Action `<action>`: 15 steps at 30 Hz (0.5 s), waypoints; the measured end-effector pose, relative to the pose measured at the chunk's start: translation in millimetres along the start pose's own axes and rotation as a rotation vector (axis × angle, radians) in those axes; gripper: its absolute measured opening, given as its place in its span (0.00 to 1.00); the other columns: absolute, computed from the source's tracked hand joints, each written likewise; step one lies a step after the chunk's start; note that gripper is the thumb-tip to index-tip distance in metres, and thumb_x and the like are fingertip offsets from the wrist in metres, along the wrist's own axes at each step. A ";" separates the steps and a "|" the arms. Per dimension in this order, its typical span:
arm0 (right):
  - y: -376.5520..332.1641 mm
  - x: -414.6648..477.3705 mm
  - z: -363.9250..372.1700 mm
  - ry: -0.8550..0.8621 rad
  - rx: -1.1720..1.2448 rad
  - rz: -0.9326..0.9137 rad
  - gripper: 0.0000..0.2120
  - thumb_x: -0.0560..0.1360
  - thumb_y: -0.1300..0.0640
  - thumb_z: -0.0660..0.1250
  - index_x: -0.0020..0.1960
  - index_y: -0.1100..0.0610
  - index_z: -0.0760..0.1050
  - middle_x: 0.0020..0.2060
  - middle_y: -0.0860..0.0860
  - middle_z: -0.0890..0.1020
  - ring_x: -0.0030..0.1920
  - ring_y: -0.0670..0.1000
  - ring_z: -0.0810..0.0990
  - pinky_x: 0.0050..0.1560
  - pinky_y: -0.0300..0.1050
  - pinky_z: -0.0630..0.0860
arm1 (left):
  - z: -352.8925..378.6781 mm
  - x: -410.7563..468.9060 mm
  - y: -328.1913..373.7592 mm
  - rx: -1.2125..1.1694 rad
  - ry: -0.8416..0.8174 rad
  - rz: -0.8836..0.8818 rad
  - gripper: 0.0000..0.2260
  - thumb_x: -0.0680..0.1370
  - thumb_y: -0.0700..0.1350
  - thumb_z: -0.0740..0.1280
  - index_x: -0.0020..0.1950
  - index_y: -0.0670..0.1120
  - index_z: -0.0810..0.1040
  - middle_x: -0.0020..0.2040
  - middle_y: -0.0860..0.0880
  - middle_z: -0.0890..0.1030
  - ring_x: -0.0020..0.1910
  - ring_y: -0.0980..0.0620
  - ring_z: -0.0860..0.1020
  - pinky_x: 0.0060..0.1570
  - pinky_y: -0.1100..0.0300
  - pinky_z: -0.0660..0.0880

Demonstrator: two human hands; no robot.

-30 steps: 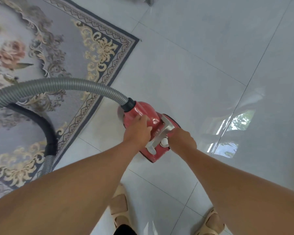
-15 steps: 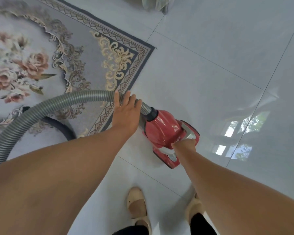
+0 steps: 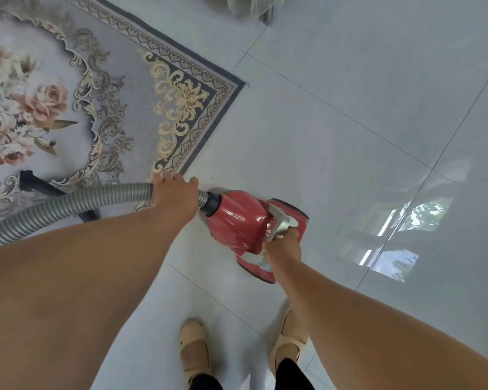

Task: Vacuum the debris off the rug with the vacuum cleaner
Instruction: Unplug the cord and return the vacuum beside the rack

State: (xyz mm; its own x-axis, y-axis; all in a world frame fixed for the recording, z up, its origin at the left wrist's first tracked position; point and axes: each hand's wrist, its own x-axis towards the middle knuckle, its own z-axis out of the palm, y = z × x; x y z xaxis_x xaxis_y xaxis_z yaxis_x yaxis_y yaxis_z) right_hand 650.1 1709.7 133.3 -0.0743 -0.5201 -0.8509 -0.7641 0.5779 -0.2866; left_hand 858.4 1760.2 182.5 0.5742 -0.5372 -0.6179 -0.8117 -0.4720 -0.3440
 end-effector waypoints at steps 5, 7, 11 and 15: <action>-28.9 38.6 -63.0 0.020 -0.098 -0.116 0.15 0.74 0.63 0.64 0.60 0.56 0.68 0.49 0.53 0.79 0.46 0.55 0.76 0.47 0.46 0.73 | -22.8 -2.3 36.2 -0.023 0.041 0.002 0.18 0.78 0.47 0.64 0.66 0.46 0.67 0.61 0.42 0.75 0.62 0.41 0.71 0.66 0.44 0.63; -41.3 54.1 -93.5 0.008 -0.134 -0.096 0.14 0.74 0.63 0.67 0.58 0.57 0.71 0.47 0.53 0.78 0.48 0.56 0.77 0.49 0.47 0.74 | -39.1 -2.3 59.2 -0.043 0.095 0.019 0.17 0.79 0.48 0.63 0.66 0.46 0.67 0.60 0.43 0.75 0.61 0.42 0.71 0.65 0.45 0.63; -58.9 75.4 -142.8 -0.033 -0.110 -0.034 0.11 0.74 0.57 0.71 0.52 0.60 0.75 0.44 0.56 0.78 0.45 0.56 0.77 0.52 0.50 0.76 | -76.5 10.2 94.9 -0.027 0.148 0.056 0.15 0.78 0.41 0.61 0.65 0.44 0.69 0.59 0.43 0.75 0.59 0.43 0.72 0.62 0.49 0.65; -74.7 85.5 -200.7 0.018 -0.069 0.050 0.17 0.73 0.53 0.72 0.57 0.62 0.77 0.46 0.54 0.80 0.48 0.57 0.80 0.53 0.49 0.77 | -132.0 34.5 132.5 -0.026 0.156 0.125 0.14 0.78 0.40 0.61 0.63 0.44 0.70 0.59 0.43 0.75 0.59 0.44 0.73 0.59 0.51 0.67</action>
State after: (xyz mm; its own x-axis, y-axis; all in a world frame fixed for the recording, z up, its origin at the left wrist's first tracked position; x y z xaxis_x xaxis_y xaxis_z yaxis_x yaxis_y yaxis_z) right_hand 572.2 1495.9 170.4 -0.1242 -0.5035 -0.8550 -0.8013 0.5591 -0.2129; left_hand 784.7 1586.8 209.0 0.4802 -0.6939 -0.5366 -0.8759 -0.4117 -0.2515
